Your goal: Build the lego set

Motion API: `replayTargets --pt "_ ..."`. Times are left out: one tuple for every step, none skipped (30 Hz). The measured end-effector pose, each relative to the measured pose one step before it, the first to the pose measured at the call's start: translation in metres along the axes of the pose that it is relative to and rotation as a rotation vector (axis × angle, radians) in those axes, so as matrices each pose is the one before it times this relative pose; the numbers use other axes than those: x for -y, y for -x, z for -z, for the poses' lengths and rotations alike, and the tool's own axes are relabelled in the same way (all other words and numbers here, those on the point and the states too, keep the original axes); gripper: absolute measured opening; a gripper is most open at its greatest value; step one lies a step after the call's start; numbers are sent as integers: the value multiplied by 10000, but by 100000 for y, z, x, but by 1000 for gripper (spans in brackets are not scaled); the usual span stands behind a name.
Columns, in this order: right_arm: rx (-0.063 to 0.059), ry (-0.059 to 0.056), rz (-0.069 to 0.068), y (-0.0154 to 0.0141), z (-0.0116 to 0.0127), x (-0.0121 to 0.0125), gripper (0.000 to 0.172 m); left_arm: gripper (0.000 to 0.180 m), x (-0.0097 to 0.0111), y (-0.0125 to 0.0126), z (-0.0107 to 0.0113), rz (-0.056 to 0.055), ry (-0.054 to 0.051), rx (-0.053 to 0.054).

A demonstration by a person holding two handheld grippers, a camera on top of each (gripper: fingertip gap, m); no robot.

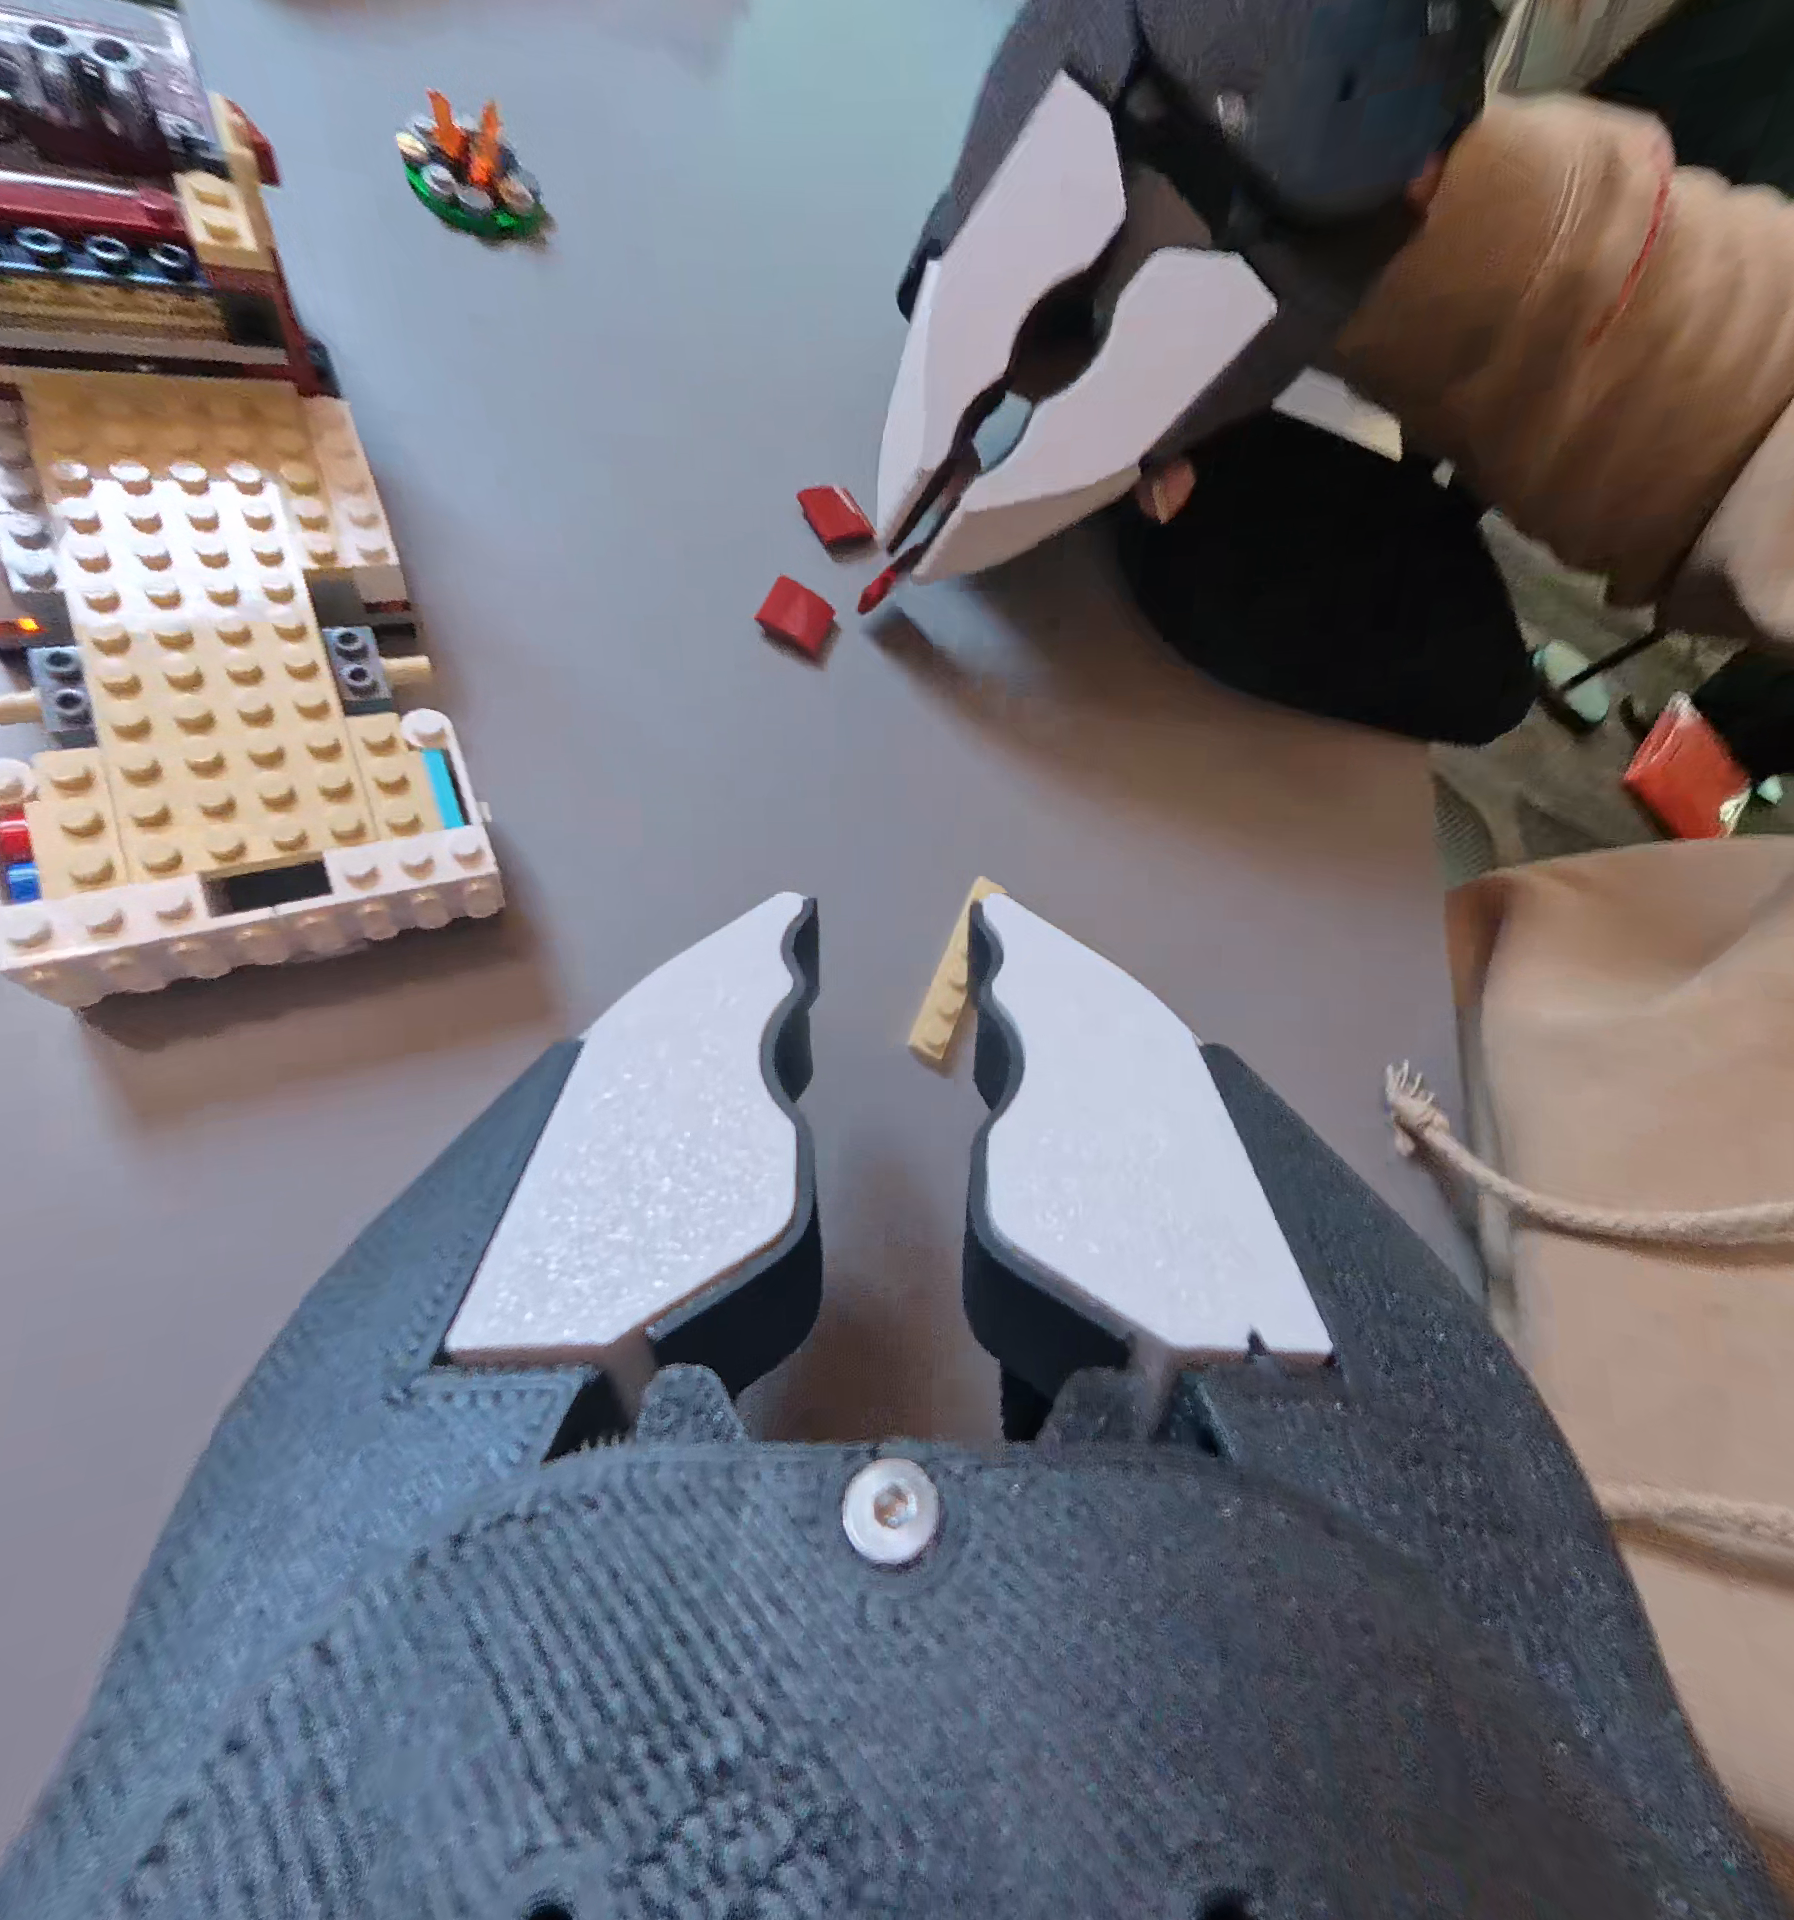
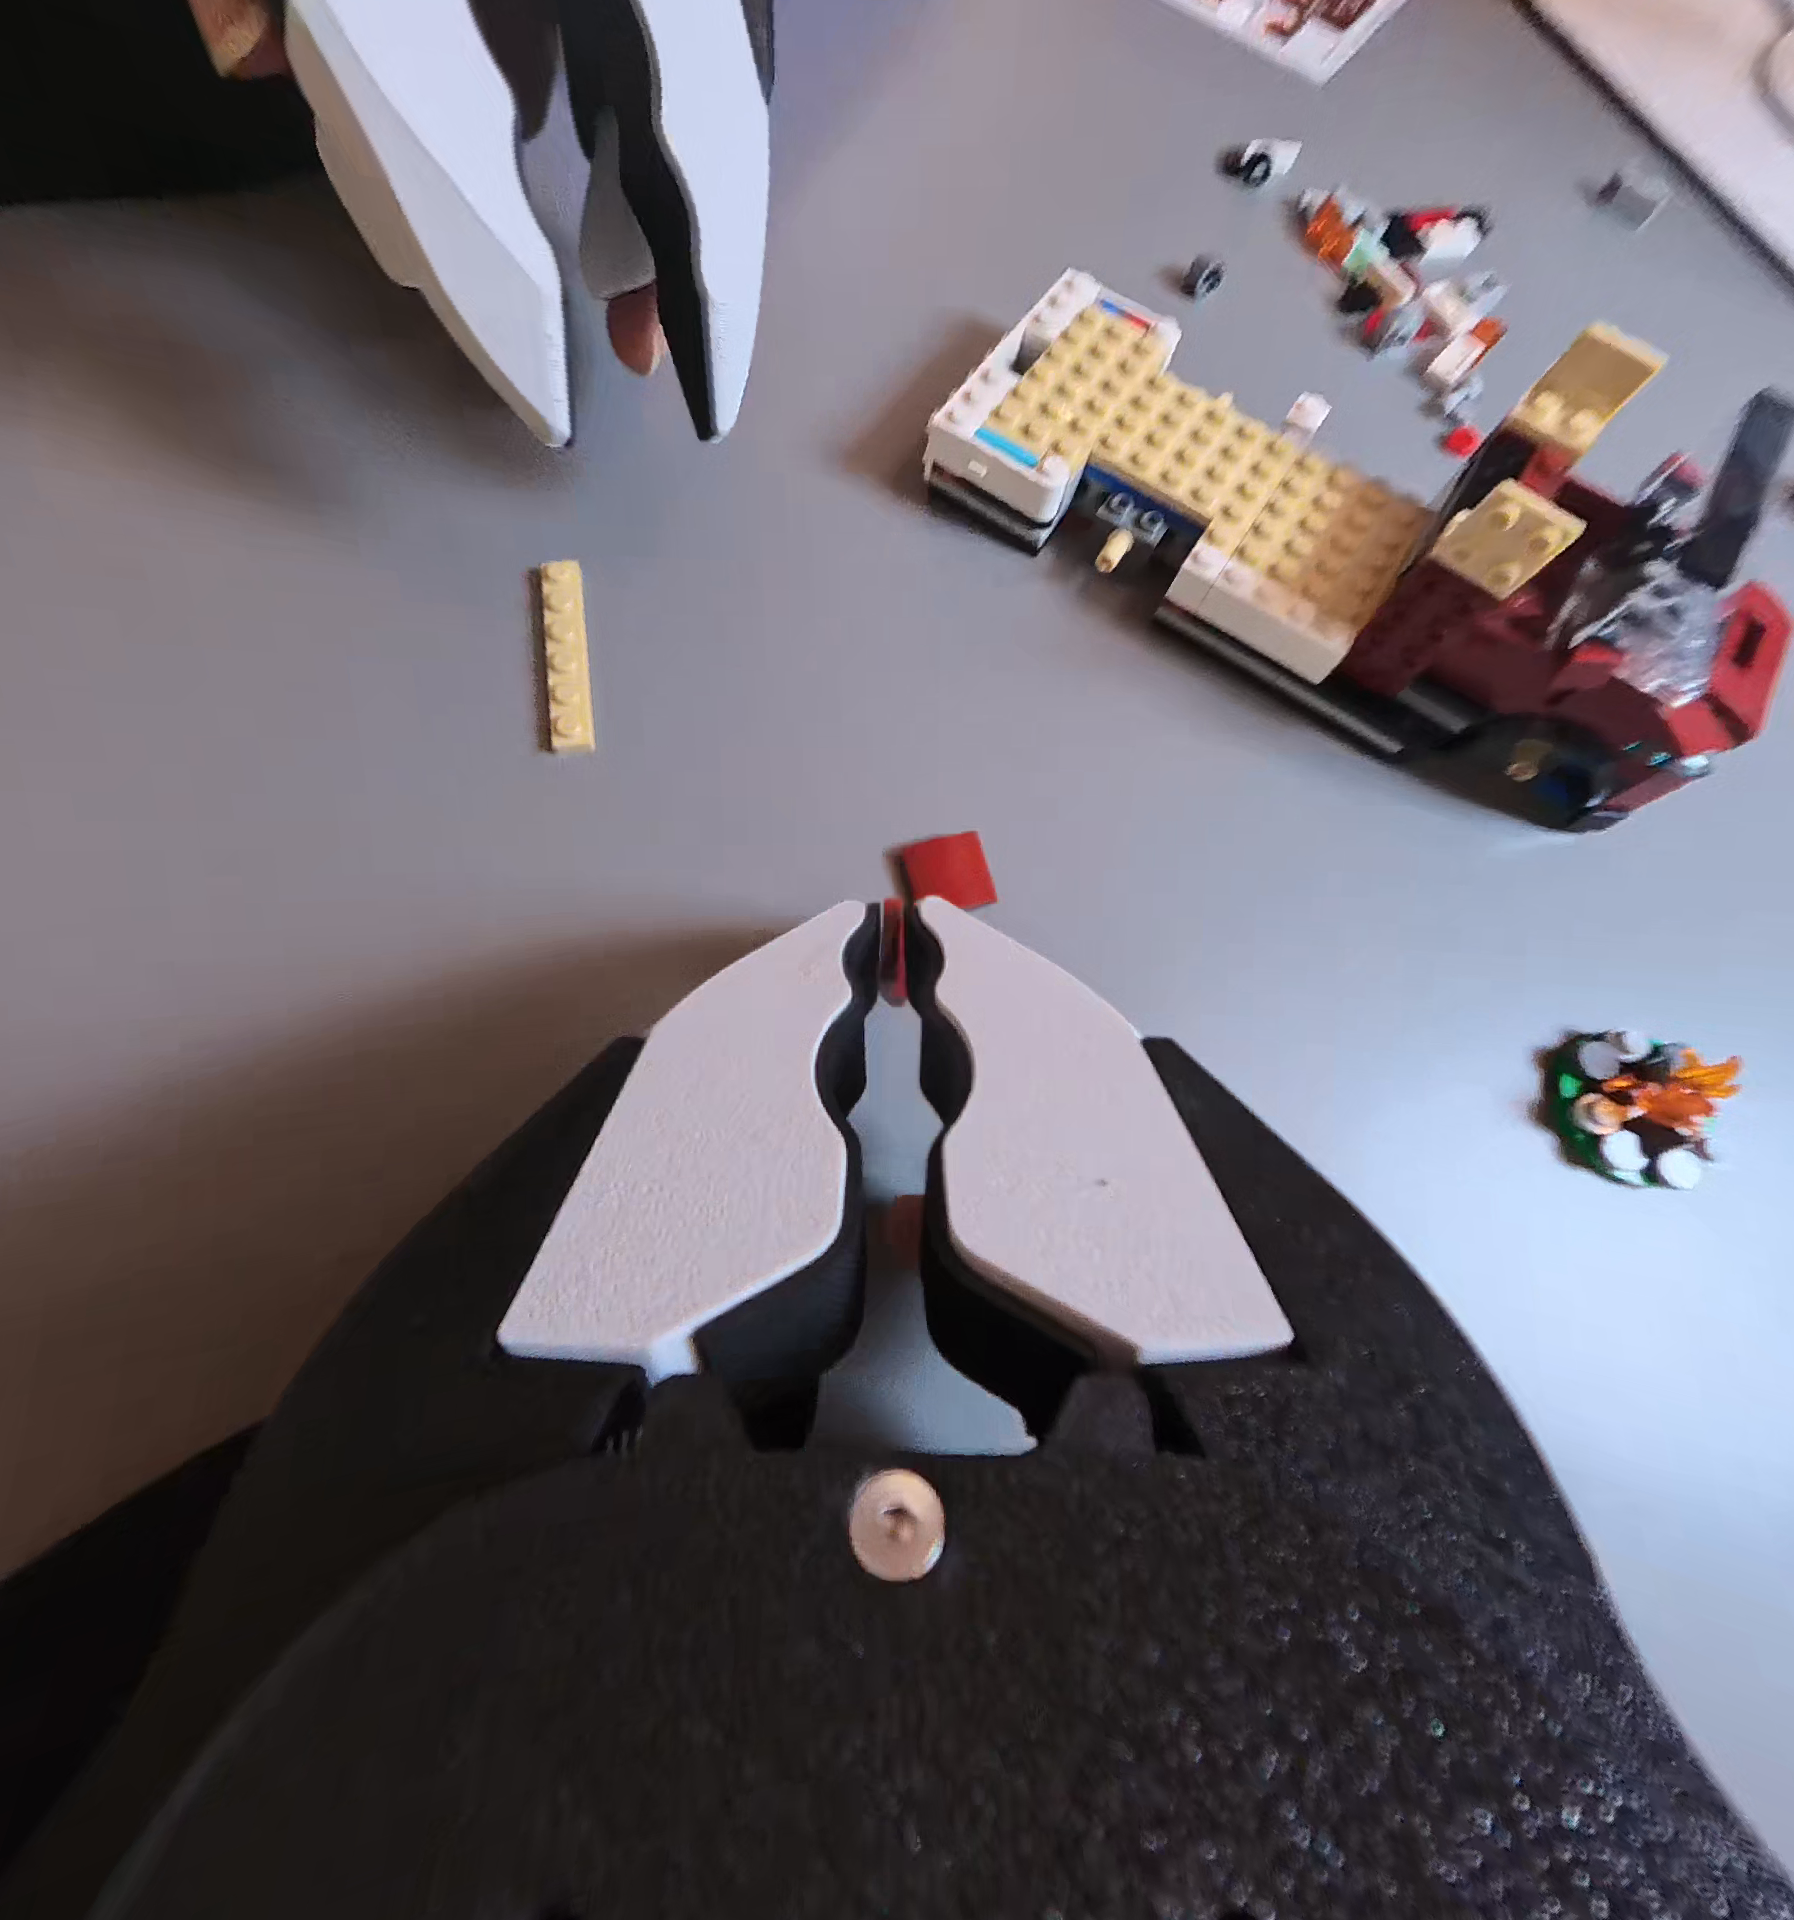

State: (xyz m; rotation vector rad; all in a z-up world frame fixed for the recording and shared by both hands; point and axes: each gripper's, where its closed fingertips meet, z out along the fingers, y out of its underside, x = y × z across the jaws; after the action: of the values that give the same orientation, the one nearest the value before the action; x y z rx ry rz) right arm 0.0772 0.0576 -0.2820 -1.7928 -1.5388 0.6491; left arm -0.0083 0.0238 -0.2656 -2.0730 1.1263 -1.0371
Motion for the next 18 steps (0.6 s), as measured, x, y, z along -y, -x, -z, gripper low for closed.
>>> replayTargets --pt "276 300 -253 119 -130 -319 6 30 -536 -195 -258 -384 346 21" --pt "168 239 -266 -73 -118 -184 8 33 -581 -192 -291 -398 379 50" --pt "126 164 -242 -161 -30 -58 8 35 -489 -87 -303 -393 302 144" --pt "32 193 -150 -320 16 -88 10 36 -454 -86 -293 -362 273 149" --pt "-158 152 -8 -540 83 -72 12 38 -379 -81 -252 -305 231 135" --pt "-282 39 81 -640 195 55 13 38 -246 -44 -161 -251 131 144" --pt "-227 -95 60 -483 281 229 14 38 -55 -109 -25 -202 18 85" --pt "-69 -188 -8 -175 335 366 15 38 -44 -91 26 -96 29 37" --pt "102 -156 14 221 323 339 15 38 -56 12 32 -63 25 73" --pt "231 -8 163 592 234 116 15 38 -58 6 19 -110 22 58" --pt "255 171 356 798 106 -161 15 38 -57 -80 19 -135 37 8" --pt "171 263 467 773 -45 -301 16 37 -22 -48 9 -123 26 28" --pt "65 291 430 607 -192 -329 18 37 45 32 -6 -93 2 72" --pt "27 284 323 459 -288 -279 19 36 57 34 -22 -69 -1 41" --pt "3 232 248 307 -320 -189 21 36 90 44 -16 -22 -32 30" --pt "-25 180 207 166 -313 -123 22 35 104 13 -13 6 -56 9" --pt "-37 208 170 24 -283 -162 22 35 93 -35 -4 11 -54 -21" --pt "-5 256 121 -47 -267 -227 22 35 109 -36 9 0 -65 10"
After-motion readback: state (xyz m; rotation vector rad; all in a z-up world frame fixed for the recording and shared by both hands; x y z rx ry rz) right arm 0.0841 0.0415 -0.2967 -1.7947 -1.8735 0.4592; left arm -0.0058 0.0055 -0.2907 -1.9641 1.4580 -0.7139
